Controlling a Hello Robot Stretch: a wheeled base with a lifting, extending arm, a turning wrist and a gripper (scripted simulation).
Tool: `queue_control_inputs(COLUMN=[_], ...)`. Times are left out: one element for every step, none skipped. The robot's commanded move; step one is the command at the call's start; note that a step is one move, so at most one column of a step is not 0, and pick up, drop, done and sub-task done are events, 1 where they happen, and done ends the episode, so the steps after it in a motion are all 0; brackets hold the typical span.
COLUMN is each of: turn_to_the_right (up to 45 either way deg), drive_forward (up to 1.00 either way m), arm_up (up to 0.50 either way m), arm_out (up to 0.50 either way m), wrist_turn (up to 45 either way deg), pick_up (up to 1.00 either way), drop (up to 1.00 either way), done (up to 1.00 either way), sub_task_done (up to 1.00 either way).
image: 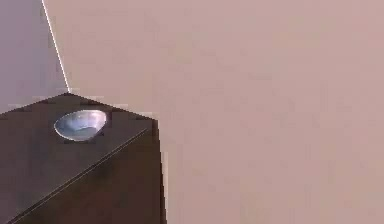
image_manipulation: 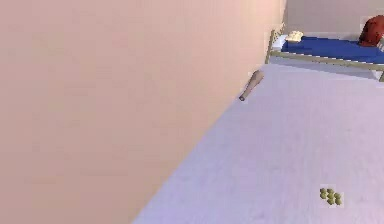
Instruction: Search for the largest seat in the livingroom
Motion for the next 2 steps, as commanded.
queue_control_inputs(turn_to_the_right=[45.0,45.0], drive_forward=[0.0,0.0], arm_up=[0.0,0.0], arm_out=[0.0,0.0], wrist_turn=[0.0,0.0], pick_up=[0.0,0.0], drop=[0.0,0.0], done=[0.0,0.0], sub_task_done=[0.0,0.0])
